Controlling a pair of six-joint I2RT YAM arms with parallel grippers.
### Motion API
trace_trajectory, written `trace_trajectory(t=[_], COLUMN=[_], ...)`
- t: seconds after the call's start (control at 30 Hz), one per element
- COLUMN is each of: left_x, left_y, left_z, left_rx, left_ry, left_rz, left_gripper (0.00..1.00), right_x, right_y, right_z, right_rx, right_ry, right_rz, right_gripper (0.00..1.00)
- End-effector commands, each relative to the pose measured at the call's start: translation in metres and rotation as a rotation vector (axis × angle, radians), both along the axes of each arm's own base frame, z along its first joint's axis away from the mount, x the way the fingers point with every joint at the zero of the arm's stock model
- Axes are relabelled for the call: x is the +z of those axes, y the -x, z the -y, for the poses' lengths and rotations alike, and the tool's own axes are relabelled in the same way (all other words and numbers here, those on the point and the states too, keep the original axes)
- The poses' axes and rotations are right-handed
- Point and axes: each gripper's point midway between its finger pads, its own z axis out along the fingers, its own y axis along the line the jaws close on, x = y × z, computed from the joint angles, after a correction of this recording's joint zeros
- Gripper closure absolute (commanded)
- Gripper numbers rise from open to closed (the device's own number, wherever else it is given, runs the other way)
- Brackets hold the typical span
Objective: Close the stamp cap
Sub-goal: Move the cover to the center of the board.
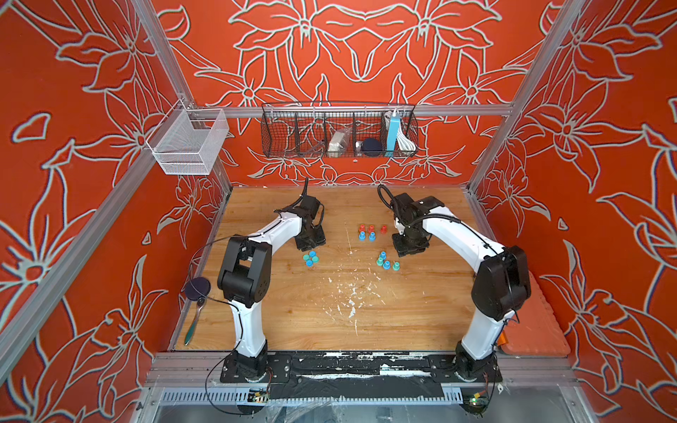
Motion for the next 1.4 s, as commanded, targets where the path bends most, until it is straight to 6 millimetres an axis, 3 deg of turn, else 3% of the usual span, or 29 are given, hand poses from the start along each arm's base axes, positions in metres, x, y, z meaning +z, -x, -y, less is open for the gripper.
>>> trace_trajectory(t=[0.0,0.87,1.13,1.37], left_x=[-0.011,-0.048,-0.054,-0.057], left_y=[0.004,0.011,0.013,0.024], left_z=[0.002,0.012,0.05,0.113], left_rx=[0.007,-0.017,-0.094,-0.188], left_ry=[0.0,-0.021,-0.026,-0.003], left_rz=[-0.028,-0.095,-0.109,-0.115], left_gripper=[0.51,0.51,0.51,0.52], right_x=[0.003,0.002,0.009,0.013], right_y=[0.003,0.005,0.005,0.01], right_z=[0.002,0.008,0.015,0.024], right_rx=[-0.018,-0.029,-0.035,-0.047], right_ry=[-0.013,-0.015,-0.015,-0.014], right_rz=[0.001,-0.005,0.008,0.016], right_gripper=[0.57,0.58,0.58,0.59])
